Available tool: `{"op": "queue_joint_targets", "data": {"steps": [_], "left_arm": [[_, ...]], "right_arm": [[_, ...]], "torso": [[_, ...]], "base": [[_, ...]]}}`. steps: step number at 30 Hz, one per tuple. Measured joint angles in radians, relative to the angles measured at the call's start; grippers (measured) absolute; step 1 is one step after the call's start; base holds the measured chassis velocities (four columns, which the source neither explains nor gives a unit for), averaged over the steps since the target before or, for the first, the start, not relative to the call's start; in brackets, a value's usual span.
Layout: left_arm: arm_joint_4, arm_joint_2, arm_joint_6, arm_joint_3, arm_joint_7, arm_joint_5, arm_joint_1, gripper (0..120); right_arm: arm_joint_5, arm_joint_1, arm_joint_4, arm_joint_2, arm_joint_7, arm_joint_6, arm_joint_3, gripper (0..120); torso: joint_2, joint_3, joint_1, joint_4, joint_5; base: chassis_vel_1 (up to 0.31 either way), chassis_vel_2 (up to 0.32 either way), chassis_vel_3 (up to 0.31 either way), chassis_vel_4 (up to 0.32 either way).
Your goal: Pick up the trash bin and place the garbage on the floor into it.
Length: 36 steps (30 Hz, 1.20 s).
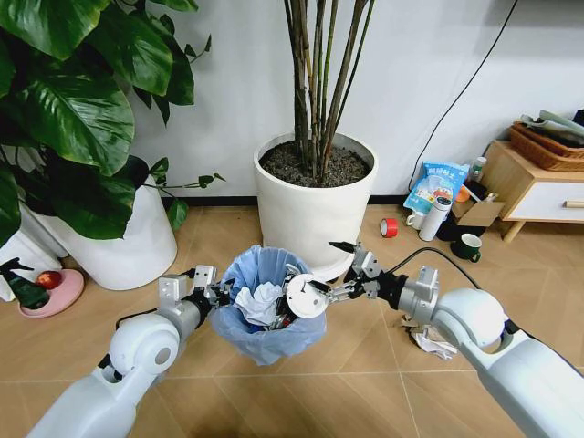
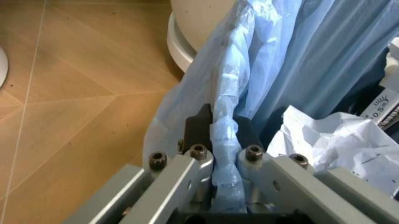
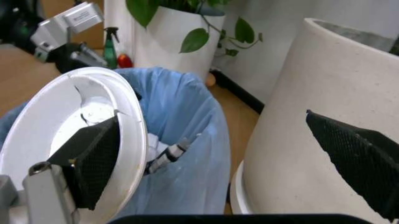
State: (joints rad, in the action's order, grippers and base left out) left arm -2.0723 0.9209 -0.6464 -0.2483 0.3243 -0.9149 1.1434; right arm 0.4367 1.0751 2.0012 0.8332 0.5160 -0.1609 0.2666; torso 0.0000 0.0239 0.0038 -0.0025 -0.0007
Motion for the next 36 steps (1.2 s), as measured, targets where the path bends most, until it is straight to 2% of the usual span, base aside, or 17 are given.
{"op": "queue_joint_targets", "data": {"steps": [7,12,19,29,36], "left_arm": [[-0.01,-0.006,0.0,0.005,0.002,-0.007,-0.005,0],[-0.018,-0.011,-0.001,0.002,0.003,-0.01,0.004,0],[-0.018,-0.01,-0.002,0.001,0.003,-0.015,0.002,0],[-0.012,-0.007,-0.003,-0.003,0.002,-0.016,-0.002,0],[-0.008,-0.007,-0.003,-0.003,-0.001,-0.016,-0.004,0]], "right_arm": [[0.022,-0.082,-0.035,0.041,-0.039,-0.021,-0.05,100],[0.021,-0.173,-0.11,0.086,-0.094,-0.021,-0.133,100],[-0.047,-0.248,-0.185,0.13,-0.105,0.004,-0.218,100],[-0.192,-0.236,-0.242,0.129,-0.062,0.084,-0.24,100],[-0.196,-0.212,-0.231,0.119,-0.056,0.089,-0.226,100]], "torso": [[0.0,0.0,0.0,0.0002,-0.0001],[0.0,0.0,0.0,0.0004,-0.0001],[0.0,0.0,0.0,0.0004,-0.0002],[0.0,0.0,0.0,0.0002,0.0],[0.0,0.0,0.0,0.0002,0.0]], "base": [[0.0,0.0,0.0,0.0],[0.0,0.0,0.0,0.0],[0.0,0.0,0.0,0.0],[0.0,0.0,0.0,0.0],[0.0,0.0,0.0,0.0]]}}
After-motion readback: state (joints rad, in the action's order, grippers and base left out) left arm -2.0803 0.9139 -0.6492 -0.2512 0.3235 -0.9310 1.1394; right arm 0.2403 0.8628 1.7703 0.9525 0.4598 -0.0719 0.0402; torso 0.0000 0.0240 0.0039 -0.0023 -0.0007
